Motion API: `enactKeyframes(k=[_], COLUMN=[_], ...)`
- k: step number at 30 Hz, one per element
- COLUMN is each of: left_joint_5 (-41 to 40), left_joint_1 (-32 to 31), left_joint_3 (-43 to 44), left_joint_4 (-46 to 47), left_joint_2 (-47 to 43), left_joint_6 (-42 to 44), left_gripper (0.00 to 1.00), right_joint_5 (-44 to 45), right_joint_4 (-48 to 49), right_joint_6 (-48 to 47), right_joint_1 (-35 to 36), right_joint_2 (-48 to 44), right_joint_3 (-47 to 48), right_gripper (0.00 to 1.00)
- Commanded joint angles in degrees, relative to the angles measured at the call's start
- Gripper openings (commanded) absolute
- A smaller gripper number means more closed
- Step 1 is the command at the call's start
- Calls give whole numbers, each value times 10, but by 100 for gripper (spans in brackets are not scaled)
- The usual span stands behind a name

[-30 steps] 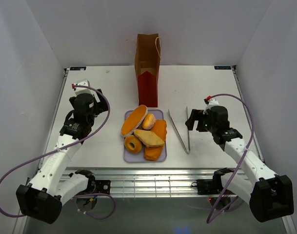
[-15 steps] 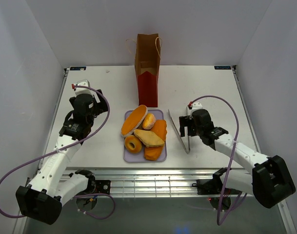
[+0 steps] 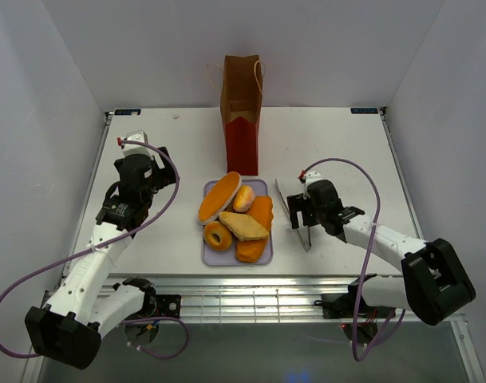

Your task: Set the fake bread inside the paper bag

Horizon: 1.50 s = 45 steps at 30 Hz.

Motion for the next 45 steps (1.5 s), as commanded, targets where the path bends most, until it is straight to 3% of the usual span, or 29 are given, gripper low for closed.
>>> enactKeyframes(k=[1, 34, 45], left_joint_5=[8, 21, 19], left_joint_1=[1, -4, -7], left_joint_3=[21, 21, 18], left_joint_4=[2, 3, 5], left_joint_2=[-16, -22, -23], left_joint_6=[-4, -3, -3], left_gripper=[98, 98, 98], right_joint_5=[-10, 95, 64], right_joint_4=[25, -55, -24], right_joint_6=[-10, 88, 90], right_joint_1=[6, 23, 23], right_joint_2=[7, 122, 133], right_joint_3=[7, 77, 75], right_gripper=[90, 92, 96])
